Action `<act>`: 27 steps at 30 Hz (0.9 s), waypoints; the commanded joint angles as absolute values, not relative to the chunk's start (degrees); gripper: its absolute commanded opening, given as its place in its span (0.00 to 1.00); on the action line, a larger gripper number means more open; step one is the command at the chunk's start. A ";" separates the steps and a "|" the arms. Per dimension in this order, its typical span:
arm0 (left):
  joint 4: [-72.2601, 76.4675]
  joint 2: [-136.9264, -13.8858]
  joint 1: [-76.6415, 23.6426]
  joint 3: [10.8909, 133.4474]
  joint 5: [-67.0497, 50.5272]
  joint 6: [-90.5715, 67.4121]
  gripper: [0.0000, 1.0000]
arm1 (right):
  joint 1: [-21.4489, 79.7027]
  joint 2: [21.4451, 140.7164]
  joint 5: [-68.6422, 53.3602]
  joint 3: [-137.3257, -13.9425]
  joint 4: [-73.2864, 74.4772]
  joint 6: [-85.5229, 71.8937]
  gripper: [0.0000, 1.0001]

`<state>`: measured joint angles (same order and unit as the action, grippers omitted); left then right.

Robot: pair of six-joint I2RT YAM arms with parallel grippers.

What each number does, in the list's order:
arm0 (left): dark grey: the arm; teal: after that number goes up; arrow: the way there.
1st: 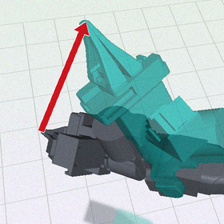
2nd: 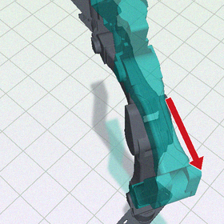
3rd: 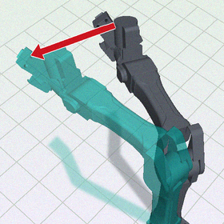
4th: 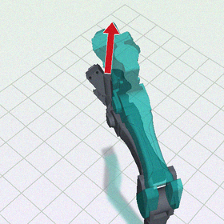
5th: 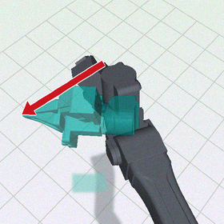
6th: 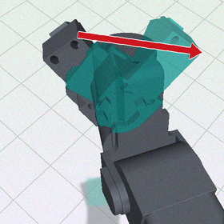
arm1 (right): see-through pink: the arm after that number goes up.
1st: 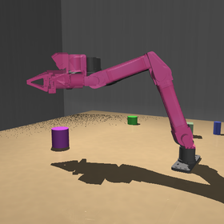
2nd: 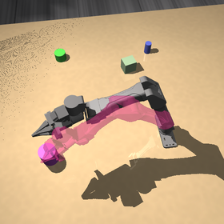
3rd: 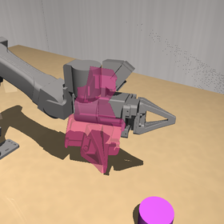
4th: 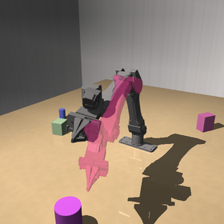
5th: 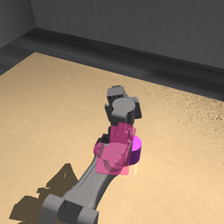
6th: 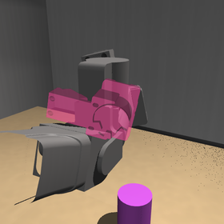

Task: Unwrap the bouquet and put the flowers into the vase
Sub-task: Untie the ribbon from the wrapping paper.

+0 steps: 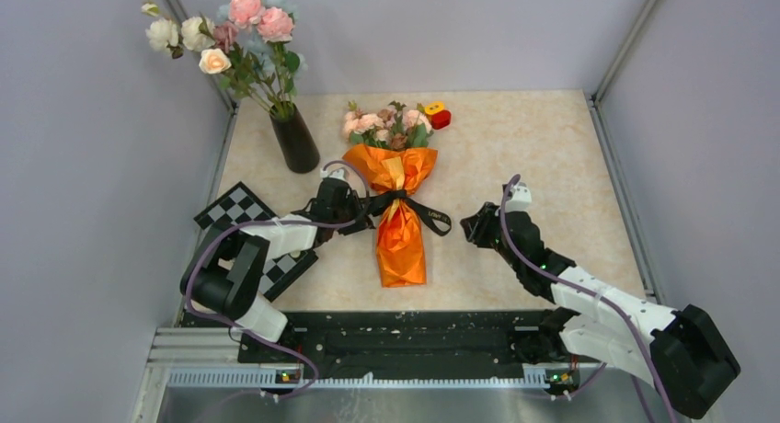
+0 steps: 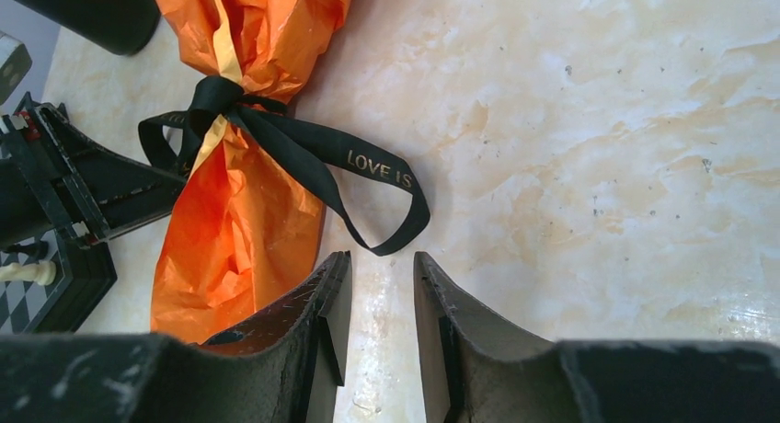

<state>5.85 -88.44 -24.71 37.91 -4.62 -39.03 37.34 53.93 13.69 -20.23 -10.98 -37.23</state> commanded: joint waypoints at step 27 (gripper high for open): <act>-36.89 -90.50 -25.22 68.51 -17.11 -13.97 0.00 | 37.56 56.08 3.23 -26.96 -13.25 -31.09 0.38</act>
<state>-29.12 -89.38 -25.02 67.51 -14.83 -18.90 37.34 53.21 10.24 -23.55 -7.27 -30.98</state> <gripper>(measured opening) 0.008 0.371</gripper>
